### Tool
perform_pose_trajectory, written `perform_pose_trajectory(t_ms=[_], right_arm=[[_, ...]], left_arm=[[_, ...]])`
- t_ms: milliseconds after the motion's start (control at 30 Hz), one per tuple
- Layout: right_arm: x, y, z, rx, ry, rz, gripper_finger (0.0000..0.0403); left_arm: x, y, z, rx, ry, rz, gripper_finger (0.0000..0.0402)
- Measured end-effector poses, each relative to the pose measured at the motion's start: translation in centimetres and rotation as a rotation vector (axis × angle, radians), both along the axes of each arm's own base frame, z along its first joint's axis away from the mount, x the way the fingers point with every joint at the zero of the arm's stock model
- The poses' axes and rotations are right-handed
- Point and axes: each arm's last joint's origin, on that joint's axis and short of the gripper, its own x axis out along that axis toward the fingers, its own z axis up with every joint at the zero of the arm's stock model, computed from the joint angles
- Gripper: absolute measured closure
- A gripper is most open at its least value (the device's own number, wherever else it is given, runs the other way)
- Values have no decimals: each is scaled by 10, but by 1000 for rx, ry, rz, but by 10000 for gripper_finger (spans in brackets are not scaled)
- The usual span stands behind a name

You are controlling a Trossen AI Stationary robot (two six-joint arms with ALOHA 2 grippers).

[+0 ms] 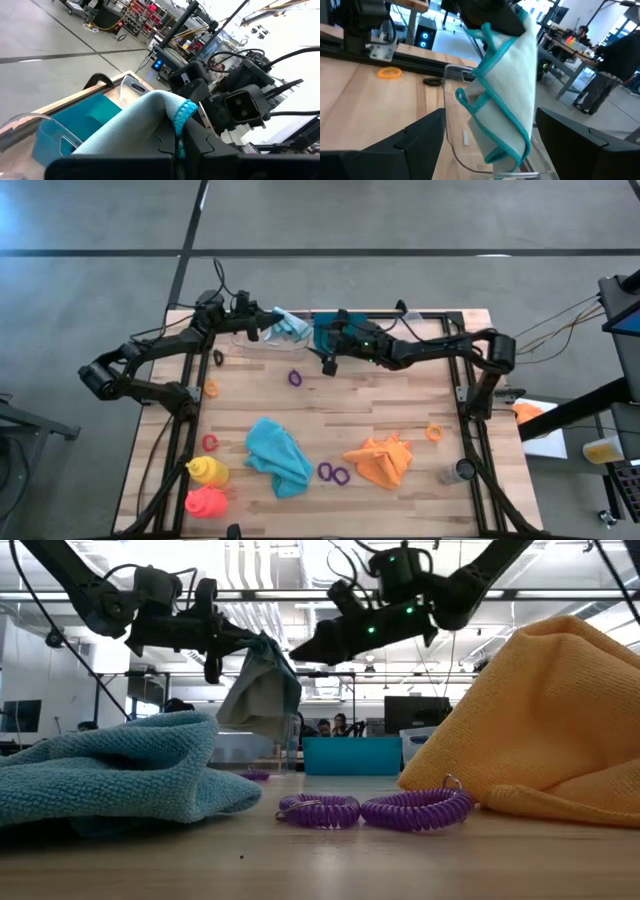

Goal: Pick & Place Sports Items
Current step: Put the folded light blue towel into the transparent bin

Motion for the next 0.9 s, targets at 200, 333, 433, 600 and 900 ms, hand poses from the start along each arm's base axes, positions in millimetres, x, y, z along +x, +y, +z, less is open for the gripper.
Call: perform_pose_trajectory(t_ms=[200, 333, 433, 600, 900], right_arm=[[20, -11, -2, -8, 27, -35, 92], [28, -17, 1, -26, 28, -129, 92], [32, -20, 5, -44, 19, -150, 92], [37, -23, 8, -44, 46, -107, 102], [46, -32, 19, 6, 164, -36, 262]], left_arm=[[0, 0, 0, -23, -4, -9, 397], [0, -1, 0, -32, -6, -42, 397], [0, -2, 0, -49, -5, -51, 397], [0, -3, -2, -73, 13, -65, 397], [-1, -3, -3, -59, 23, -70, 397]])
